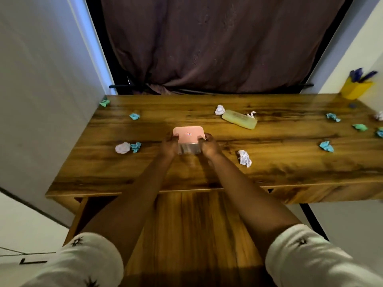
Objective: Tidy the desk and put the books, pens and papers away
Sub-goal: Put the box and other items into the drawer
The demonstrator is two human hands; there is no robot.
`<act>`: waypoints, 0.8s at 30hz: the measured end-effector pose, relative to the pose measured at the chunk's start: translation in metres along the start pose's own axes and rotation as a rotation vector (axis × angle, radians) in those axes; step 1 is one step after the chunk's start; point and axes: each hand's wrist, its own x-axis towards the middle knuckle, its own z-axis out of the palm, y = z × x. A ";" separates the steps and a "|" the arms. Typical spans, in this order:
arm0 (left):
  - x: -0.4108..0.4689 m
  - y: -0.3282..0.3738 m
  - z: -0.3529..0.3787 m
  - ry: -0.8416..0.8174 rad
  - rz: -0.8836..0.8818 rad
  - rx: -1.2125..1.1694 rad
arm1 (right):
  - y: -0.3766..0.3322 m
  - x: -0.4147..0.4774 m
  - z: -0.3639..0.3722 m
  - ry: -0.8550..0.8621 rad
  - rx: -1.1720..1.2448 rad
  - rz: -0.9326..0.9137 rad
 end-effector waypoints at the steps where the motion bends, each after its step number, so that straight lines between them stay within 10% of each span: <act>1: -0.004 -0.002 0.004 0.003 0.025 -0.047 | 0.003 -0.006 0.001 0.002 -0.016 -0.019; 11: -0.184 -0.101 0.027 -0.141 0.167 -0.075 | 0.088 -0.196 -0.107 -0.055 -0.124 -0.047; 24: -0.281 -0.194 0.089 -0.279 0.311 1.052 | 0.179 -0.266 -0.165 -0.041 -0.948 0.068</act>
